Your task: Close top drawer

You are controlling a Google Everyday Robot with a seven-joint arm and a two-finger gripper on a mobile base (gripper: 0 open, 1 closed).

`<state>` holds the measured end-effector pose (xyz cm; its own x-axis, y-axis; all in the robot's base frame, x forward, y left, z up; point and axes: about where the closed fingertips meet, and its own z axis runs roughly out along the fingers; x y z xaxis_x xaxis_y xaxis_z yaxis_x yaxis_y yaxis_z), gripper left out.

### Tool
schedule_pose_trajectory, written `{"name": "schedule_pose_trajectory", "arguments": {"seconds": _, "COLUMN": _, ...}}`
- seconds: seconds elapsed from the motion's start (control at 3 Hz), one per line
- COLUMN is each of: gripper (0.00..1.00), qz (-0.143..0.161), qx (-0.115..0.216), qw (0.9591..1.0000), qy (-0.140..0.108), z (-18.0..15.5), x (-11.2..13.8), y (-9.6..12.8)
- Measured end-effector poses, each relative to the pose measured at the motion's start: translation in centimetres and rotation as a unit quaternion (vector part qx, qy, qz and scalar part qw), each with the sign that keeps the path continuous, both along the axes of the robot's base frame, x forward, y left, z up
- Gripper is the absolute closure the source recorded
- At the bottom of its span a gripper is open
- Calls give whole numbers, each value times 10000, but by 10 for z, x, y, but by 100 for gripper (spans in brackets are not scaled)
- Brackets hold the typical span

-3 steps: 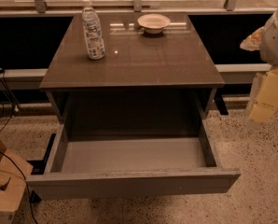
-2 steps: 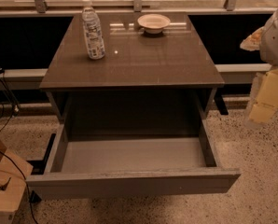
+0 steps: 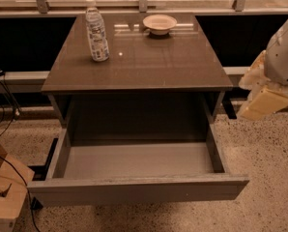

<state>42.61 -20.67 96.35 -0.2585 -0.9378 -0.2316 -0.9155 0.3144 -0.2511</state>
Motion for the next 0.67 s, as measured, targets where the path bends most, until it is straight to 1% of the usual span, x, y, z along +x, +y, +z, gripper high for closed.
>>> {"name": "schedule_pose_trajectory", "arguments": {"seconds": 0.33, "gripper": 72, "qz": 14, "qx": -6, "qw": 10000, "qy": -35, "z": 3, "x": 0, "y": 0}}
{"name": "schedule_pose_trajectory", "arguments": {"seconds": 0.67, "gripper": 95, "qz": 8, "qx": -231, "qw": 9997, "qy": -99, "z": -1, "x": 0, "y": -1}}
